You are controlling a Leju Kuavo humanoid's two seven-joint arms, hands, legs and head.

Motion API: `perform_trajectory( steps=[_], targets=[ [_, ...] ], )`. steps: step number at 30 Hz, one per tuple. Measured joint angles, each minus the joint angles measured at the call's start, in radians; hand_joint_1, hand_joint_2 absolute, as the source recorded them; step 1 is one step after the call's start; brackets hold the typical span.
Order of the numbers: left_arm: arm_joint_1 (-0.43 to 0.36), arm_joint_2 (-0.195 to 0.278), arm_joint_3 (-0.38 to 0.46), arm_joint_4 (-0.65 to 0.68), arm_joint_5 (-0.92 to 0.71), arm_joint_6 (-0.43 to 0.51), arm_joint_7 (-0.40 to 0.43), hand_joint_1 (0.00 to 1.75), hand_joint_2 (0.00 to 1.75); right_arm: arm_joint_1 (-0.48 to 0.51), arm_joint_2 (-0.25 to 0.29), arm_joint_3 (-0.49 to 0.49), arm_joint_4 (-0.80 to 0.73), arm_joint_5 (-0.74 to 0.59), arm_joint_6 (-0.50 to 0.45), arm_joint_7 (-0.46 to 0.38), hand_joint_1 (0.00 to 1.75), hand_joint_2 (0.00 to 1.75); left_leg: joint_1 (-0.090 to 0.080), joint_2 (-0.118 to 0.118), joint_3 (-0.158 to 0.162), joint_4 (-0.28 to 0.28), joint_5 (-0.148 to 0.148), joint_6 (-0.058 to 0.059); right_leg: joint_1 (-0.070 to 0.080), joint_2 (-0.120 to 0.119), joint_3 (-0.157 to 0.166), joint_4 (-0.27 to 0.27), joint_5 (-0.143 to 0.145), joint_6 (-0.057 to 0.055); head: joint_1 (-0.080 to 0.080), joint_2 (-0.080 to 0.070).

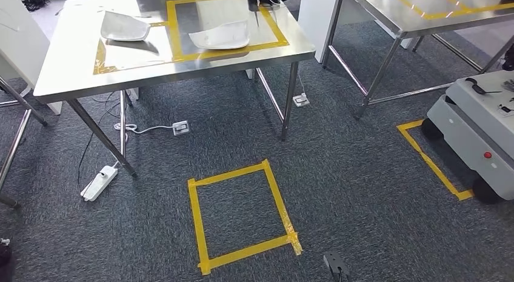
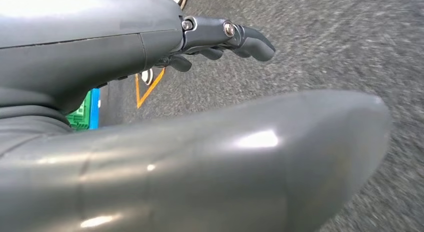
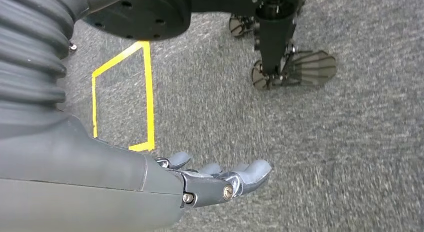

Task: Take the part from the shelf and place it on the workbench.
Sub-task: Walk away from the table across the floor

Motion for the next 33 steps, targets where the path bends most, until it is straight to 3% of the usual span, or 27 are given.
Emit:
perform_trajectory(
  steps=[1,3,5,6,7,8,9,11,13,15,16,18,20,21,22,23,24,25,27,28,30,31,32,33],
  targets=[
    [0.002,0.001,0.0,0.0,0.001,0.001,-0.002,0.0,0.0,0.001,0.001,-0.001,0.001,-0.002,-0.003,0.0,0.0,1.75,0.0,0.002,-0.005,0.001,0.007,0.012,-0.002,0.001,-0.006,0.01,-0.014,0.005,0.0,0.0],
    [0.004,0.001,0.0,0.0,0.002,0.004,-0.005,0.0,0.0,0.001,0.003,-0.003,0.002,0.002,-0.009,0.009,0.0,1.75,0.0,0.005,-0.02,0.001,0.024,0.033,-0.004,0.004,-0.032,0.087,-0.092,0.013,0.001,0.0],
    [0.003,-0.001,0.001,0.0,0.004,0.008,-0.008,0.0,0.0,-0.001,0.004,-0.002,0.003,0.024,-0.01,0.03,0.0,1.75,-0.003,0.006,-0.043,0.003,0.043,0.041,-0.002,0.006,-0.065,0.22,-0.182,0.016,0.001,0.0],
    [0.002,-0.003,0.001,0.0,0.006,0.01,-0.01,0.0,0.0,-0.001,0.004,0.0,0.004,0.038,-0.007,0.039,0.0,1.75,-0.006,0.007,-0.056,0.005,0.052,0.042,-0.001,0.006,-0.07,0.27,-0.199,0.014,0.001,0.0],
    [0.001,-0.004,0.001,0.0,0.007,0.011,-0.012,0.0,0.0,-0.001,0.004,0.003,0.004,0.048,-0.003,0.042,0.0,1.75,-0.008,0.007,-0.068,0.007,0.06,0.043,0.001,0.007,-0.061,0.289,-0.196,0.01,0.001,0.0],
    [-0.001,-0.006,0.001,0.0,0.007,0.011,-0.015,0.0,0.0,-0.002,0.004,0.007,0.004,0.054,0.0,0.04,0.0,1.75,-0.011,0.008,-0.079,0.009,0.068,0.043,0.003,0.007,-0.031,0.268,-0.176,0.004,0.001,0.0],
    [-0.003,-0.007,0.001,0.0,0.005,0.009,-0.018,0.0,0.0,-0.002,0.004,0.009,0.004,0.058,0.001,0.035,0.0,1.75,-0.013,0.008,-0.089,0.01,0.076,0.043,0.007,0.008,0.016,0.211,-0.151,-0.005,0.001,0.0],
    [-0.009,-0.013,0.001,-0.001,0.0,0.0,-0.022,0.0,0.0,-0.007,0.004,0.011,0.004,0.057,-0.004,0.022,0.0,1.75,-0.017,0.007,-0.102,0.01,0.092,0.039,0.017,0.009,0.118,0.061,-0.135,-0.024,0.0,0.0],
    [-0.018,-0.017,0.001,-0.001,-0.007,-0.015,-0.022,0.0,0.0,-0.01,0.004,0.011,0.004,0.057,-0.011,0.015,0.0,1.75,-0.015,0.008,-0.106,0.005,0.108,0.028,0.025,0.01,0.161,-0.018,-0.14,-0.033,0.0,0.0],
    [-0.024,-0.018,0.001,-0.002,-0.013,-0.021,-0.017,0.0,0.0,-0.011,0.004,0.011,0.005,0.061,-0.011,0.013,0.0,1.75,-0.012,0.008,-0.107,-0.003,0.123,0.016,0.026,0.009,0.156,-0.033,-0.121,-0.038,0.001,0.0],
    [-0.026,-0.019,0.001,-0.002,-0.014,-0.019,-0.012,0.0,0.0,-0.012,0.005,0.011,0.005,0.062,-0.008,0.011,0.0,1.75,-0.012,0.007,-0.113,0.001,0.115,0.01,0.023,0.008,0.149,-0.041,-0.109,-0.043,0.001,0.0],
    [-0.028,-0.02,0.001,-0.002,-0.015,-0.013,-0.005,0.0,0.0,-0.012,0.005,0.011,0.005,0.062,-0.002,0.007,0.0,1.75,-0.012,0.005,-0.131,0.055,0.045,0.001,0.015,0.006,0.129,-0.054,-0.081,-0.052,-0.002,0.0],
    [-0.029,-0.021,0.001,-0.002,-0.016,-0.01,0.002,0.0,0.0,-0.012,0.005,0.011,0.005,0.057,0.0,0.005,0.0,1.75,-0.01,0.004,-0.153,0.168,-0.051,-0.008,0.015,0.005,0.1,-0.052,-0.059,-0.055,-0.006,0.0],
    [-0.029,-0.021,0.001,-0.002,-0.016,-0.009,0.007,0.0,0.0,-0.011,0.005,0.011,0.005,0.054,0.0,0.005,0.0,1.75,-0.009,0.004,-0.156,0.222,-0.072,-0.012,0.015,0.004,0.083,-0.048,-0.048,-0.054,-0.006,0.0],
    [-0.029,-0.02,0.001,-0.002,-0.017,-0.008,0.013,0.0,0.0,-0.011,0.005,0.011,0.005,0.051,-0.002,0.009,0.0,1.75,-0.008,0.004,-0.15,0.254,-0.068,-0.015,0.014,0.003,0.066,-0.042,-0.038,-0.053,-0.006,0.0],
    [-0.029,-0.019,0.001,-0.002,-0.016,-0.006,0.018,0.0,0.0,-0.011,0.005,0.011,0.005,0.049,-0.003,0.014,0.0,1.75,-0.007,0.004,-0.131,0.257,-0.043,-0.017,0.013,0.001,0.048,-0.035,-0.028,-0.05,-0.006,0.0],
    [-0.029,-0.017,0.001,-0.003,-0.016,-0.005,0.023,0.0,0.0,-0.011,0.006,0.011,0.005,0.047,-0.004,0.021,0.0,1.75,-0.006,0.004,-0.096,0.225,-0.012,-0.019,0.012,0.001,0.029,-0.027,-0.018,-0.047,-0.006,0.0],
    [-0.029,-0.016,0.001,-0.003,-0.016,-0.004,0.026,0.0,0.0,-0.011,0.006,0.011,0.005,0.046,-0.006,0.028,0.0,1.75,-0.005,0.004,-0.049,0.165,0.002,-0.02,0.011,0.001,0.012,-0.018,-0.01,-0.042,-0.006,0.0],
    [-0.03,-0.014,0.001,-0.005,-0.016,-0.003,0.028,0.0,0.0,-0.011,0.006,0.011,0.005,0.045,-0.009,0.035,0.0,1.75,-0.009,0.002,0.037,0.033,-0.017,-0.013,0.011,0.001,-0.012,-0.002,0.006,-0.031,-0.006,0.0],
    [-0.029,-0.014,0.001,-0.005,-0.016,-0.003,0.029,0.0,0.0,-0.011,0.006,0.011,0.005,0.045,-0.011,0.038,0.0,1.75,-0.011,0.001,0.057,-0.005,-0.034,-0.005,0.011,0.001,-0.016,0.001,0.014,-0.026,-0.007,0.0],
    [-0.028,-0.014,0.0,-0.006,-0.02,-0.004,0.031,0.0,0.0,-0.01,0.007,0.011,0.006,0.042,-0.014,0.042,0.0,1.75,-0.014,0.001,0.052,-0.017,-0.03,0.018,0.011,0.001,-0.018,-0.004,0.033,-0.014,-0.01,0.0],
    [-0.027,-0.013,0.0,-0.006,-0.023,-0.004,0.033,0.0,0.0,-0.008,0.007,0.011,0.006,0.04,-0.016,0.043,0.0,1.75,-0.013,0.003,0.043,-0.017,-0.02,0.028,0.009,0.003,-0.022,0.0,0.028,-0.008,-0.012,0.0],
    [-0.027,-0.012,0.0,-0.006,-0.026,-0.004,0.034,0.0,0.0,-0.006,0.007,0.011,0.007,0.039,-0.018,0.046,0.0,1.75,-0.012,0.006,0.032,-0.018,-0.008,0.038,0.007,0.005,-0.03,0.016,0.003,-0.001,-0.012,0.0],
    [-0.026,-0.012,0.0,-0.007,-0.029,-0.003,0.035,0.0,0.0,-0.005,0.008,0.011,0.008,0.039,-0.02,0.051,0.0,1.75,-0.01,0.008,0.017,-0.019,0.006,0.046,0.005,0.006,-0.042,0.053,-0.044,0.004,-0.011,0.0]
  ],
)
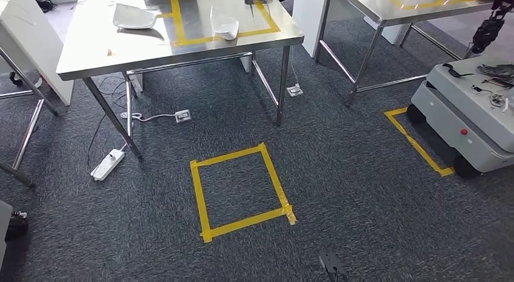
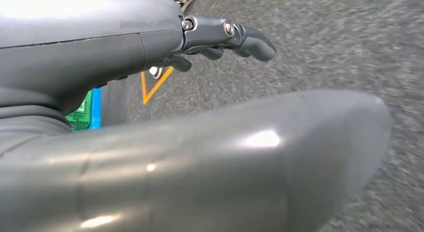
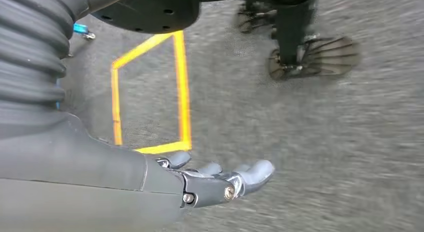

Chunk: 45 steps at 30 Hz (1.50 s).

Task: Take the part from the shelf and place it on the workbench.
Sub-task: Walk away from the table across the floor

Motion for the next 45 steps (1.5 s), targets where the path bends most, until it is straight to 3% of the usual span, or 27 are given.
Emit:
perform_trajectory(
  steps=[2,3,4,5,6,7,8,10,11,12,16,17,19,21,23,25,26,29,30,45],
  targets=[
    [0.001,0.002,0.0,-0.002,-0.004,0.0,-0.004,0.0,0.0,0.0,0.001,0.0,0.001,0.002,-0.002,0.017,0.0,1.75,0.0,0.002,-0.03,0.001,0.026,0.006,-0.003,0.001,-0.024,0.119,-0.113,0.008,0.002,0.0],
    [0.001,0.002,0.0,-0.002,-0.005,0.0,-0.007,0.0,0.44,0.0,0.002,0.0,0.001,0.003,-0.002,0.024,0.0,1.75,-0.001,0.002,-0.046,0.003,0.038,0.006,-0.004,0.001,-0.031,0.18,-0.142,0.011,0.002,0.0],
    [0.002,0.002,0.0,-0.002,-0.005,0.0,-0.012,0.0,0.87,0.0,0.002,0.0,0.001,0.002,0.0,0.026,0.0,1.75,-0.001,0.003,-0.062,0.005,0.049,0.005,-0.004,0.001,-0.029,0.223,-0.141,0.011,0.002,0.0],
    [0.002,0.003,-0.001,-0.002,-0.005,-0.002,-0.017,0.0,1.31,0.0,0.002,0.0,0.001,-0.001,0.002,0.025,0.0,1.75,-0.001,0.003,-0.079,0.007,0.06,0.003,-0.004,0.001,-0.015,0.238,-0.115,0.01,0.002,0.0],
    [0.004,0.003,-0.001,-0.002,-0.006,-0.004,-0.023,0.0,1.75,0.0,0.002,-0.001,0.001,-0.004,0.004,0.022,0.0,1.75,-0.001,0.004,-0.096,0.01,0.071,0.0,-0.004,0.001,0.017,0.219,-0.081,0.008,0.002,0.0],
    [0.005,0.002,-0.002,-0.002,-0.008,-0.006,-0.027,0.0,1.75,0.0,0.002,-0.002,0.001,-0.007,0.006,0.019,0.0,1.75,-0.001,0.004,-0.11,0.013,0.081,-0.003,-0.003,0.002,0.066,0.164,-0.059,0.003,0.002,0.0],
    [0.006,0.002,-0.003,-0.002,-0.012,-0.008,-0.03,0.0,1.75,-0.001,0.002,-0.002,0.001,-0.009,0.008,0.017,0.0,1.75,-0.001,0.004,-0.121,0.016,0.09,-0.008,-0.001,0.002,0.126,0.085,-0.062,-0.003,0.002,0.0],
    [0.006,0.001,-0.011,-0.002,-0.022,-0.01,-0.03,0.0,1.75,-0.002,0.002,-0.003,0.001,-0.01,0.015,0.012,0.0,1.75,-0.002,0.005,-0.131,0.019,0.105,-0.02,0.005,0.002,0.214,-0.049,-0.103,-0.015,0.002,0.0],
    [0.007,0.001,-0.018,-0.002,-0.024,-0.013,-0.03,0.0,1.75,-0.001,0.002,-0.003,0.001,-0.013,0.023,0.006,0.0,1.75,-0.001,0.006,-0.131,0.016,0.112,-0.027,0.009,0.001,0.228,-0.081,-0.118,-0.02,0.002,0.0],
    [0.008,0.002,-0.028,-0.004,-0.018,-0.016,-0.03,0.0,1.75,0.001,0.002,-0.003,0.001,-0.016,0.032,0.0,0.0,1.75,0.0,0.007,-0.132,0.013,0.112,-0.029,0.01,0.0,0.228,-0.091,-0.118,-0.021,0.002,0.0],
    [0.025,0.008,-0.095,-0.018,0.062,-0.021,-0.035,0.0,1.75,0.017,-0.001,-0.003,-0.002,-0.026,0.057,-0.021,0.0,1.75,-0.001,0.006,-0.14,0.006,0.079,-0.011,0.011,-0.002,0.216,-0.095,-0.102,-0.03,0.002,0.0],
    [0.031,0.01,-0.113,-0.021,0.091,-0.02,-0.037,0.0,1.75,0.021,-0.001,-0.003,-0.003,-0.026,0.06,-0.025,0.0,1.75,-0.001,0.006,-0.14,0.003,0.082,-0.01,0.012,-0.002,0.214,-0.095,-0.098,-0.035,0.002,0.0],
    [0.043,0.016,-0.151,-0.03,0.153,-0.019,-0.042,0.0,1.75,0.029,-0.003,-0.003,-0.007,-0.027,0.064,-0.033,0.0,1.75,0.0,0.005,-0.139,-0.007,0.12,-0.007,0.014,-0.002,0.209,-0.093,-0.092,-0.04,0.002,0.0],
    [0.056,0.023,-0.19,-0.04,0.216,-0.018,-0.046,0.0,1.75,0.039,-0.005,-0.001,-0.013,-0.027,0.07,-0.041,0.0,1.75,0.001,0.003,-0.136,-0.018,0.158,-0.022,0.016,-0.003,0.203,-0.09,-0.089,-0.044,0.002,0.0],
    [0.069,0.028,-0.228,-0.049,0.278,-0.016,-0.051,0.0,1.75,0.046,-0.008,0.0,-0.019,-0.027,0.077,-0.049,0.0,1.75,0.003,0.001,-0.137,-0.021,0.167,-0.039,0.016,-0.004,0.197,-0.086,-0.087,-0.046,0.002,0.0],
    [0.082,0.033,-0.268,-0.058,0.342,-0.012,-0.056,0.0,1.75,0.054,-0.012,0.002,-0.027,-0.026,0.081,-0.058,0.0,1.75,0.003,0.001,-0.139,-0.021,0.168,-0.043,0.016,-0.004,0.194,-0.085,-0.087,-0.046,0.002,0.0],
    [0.089,0.035,-0.288,-0.063,0.374,-0.011,-0.059,0.0,1.75,0.058,-0.014,0.003,-0.032,-0.026,0.084,-0.062,0.0,1.31,0.003,0.001,-0.14,-0.021,0.168,-0.043,0.016,-0.005,0.194,-0.084,-0.087,-0.046,0.002,0.0],
    [0.107,0.042,-0.35,-0.078,0.47,-0.007,-0.066,0.0,0.44,0.07,-0.02,0.01,-0.048,-0.025,0.094,-0.075,0.0,0.0,0.003,0.001,-0.142,-0.021,0.168,-0.044,0.016,-0.004,0.192,-0.084,-0.087,-0.046,0.002,0.0],
    [0.113,0.045,-0.371,-0.083,0.502,-0.005,-0.069,0.0,0.0,0.074,-0.023,0.014,-0.053,-0.025,0.096,-0.079,0.0,0.0,0.003,0.001,-0.142,-0.021,0.167,-0.044,0.016,-0.004,0.192,-0.084,-0.087,-0.046,0.002,0.0],
    [0.206,0.085,-0.676,-0.157,0.965,0.016,-0.105,0.0,0.0,0.14,-0.053,0.062,-0.136,-0.021,0.137,-0.138,0.0,0.0,0.003,0.001,-0.151,-0.017,0.166,-0.044,0.015,-0.005,0.186,-0.084,-0.086,-0.043,0.002,0.0]
  ],
)
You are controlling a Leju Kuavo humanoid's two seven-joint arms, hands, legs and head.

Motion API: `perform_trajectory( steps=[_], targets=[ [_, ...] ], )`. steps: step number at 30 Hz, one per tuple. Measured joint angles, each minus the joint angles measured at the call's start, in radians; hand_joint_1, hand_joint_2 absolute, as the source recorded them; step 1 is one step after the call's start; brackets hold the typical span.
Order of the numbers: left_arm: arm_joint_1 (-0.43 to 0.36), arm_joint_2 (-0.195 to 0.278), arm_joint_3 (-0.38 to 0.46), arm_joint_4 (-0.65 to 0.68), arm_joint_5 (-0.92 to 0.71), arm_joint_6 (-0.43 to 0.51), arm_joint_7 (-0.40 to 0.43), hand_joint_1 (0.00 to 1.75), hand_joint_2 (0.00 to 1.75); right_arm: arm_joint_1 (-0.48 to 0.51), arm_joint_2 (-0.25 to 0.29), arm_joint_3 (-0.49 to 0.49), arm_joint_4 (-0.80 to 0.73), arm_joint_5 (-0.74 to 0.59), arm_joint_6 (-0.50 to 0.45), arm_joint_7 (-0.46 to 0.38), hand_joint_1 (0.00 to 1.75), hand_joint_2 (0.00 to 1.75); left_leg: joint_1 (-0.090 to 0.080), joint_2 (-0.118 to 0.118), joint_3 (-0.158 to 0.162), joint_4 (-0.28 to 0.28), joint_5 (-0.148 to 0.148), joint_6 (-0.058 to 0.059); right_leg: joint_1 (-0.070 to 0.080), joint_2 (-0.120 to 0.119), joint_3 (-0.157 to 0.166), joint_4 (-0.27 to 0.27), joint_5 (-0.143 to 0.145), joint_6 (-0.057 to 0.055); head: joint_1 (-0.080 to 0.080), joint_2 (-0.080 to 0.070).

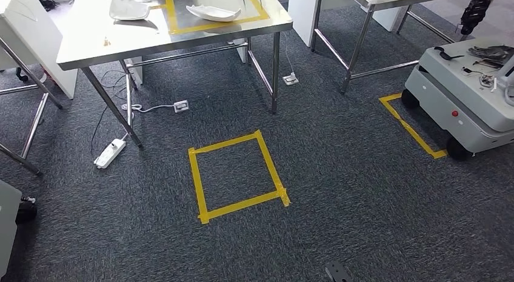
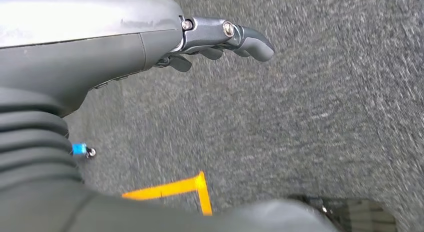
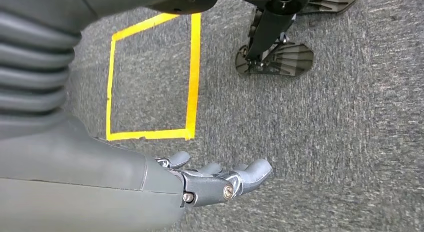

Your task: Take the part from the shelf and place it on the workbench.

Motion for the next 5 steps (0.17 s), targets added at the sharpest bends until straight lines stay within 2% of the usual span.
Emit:
perform_trajectory(
  steps=[5],
  targets=[
    [0.027,0.011,-0.088,-0.021,0.147,0.007,-0.011,0.0,0.0,0.019,-0.01,0.016,-0.023,0.002,0.014,-0.019,0.0,0.0,0.0,0.0,-0.001,0.001,0.0,0.0,0.0,0.0,0.0,0.0,0.0,0.0,0.0,0.0]
  ],
)
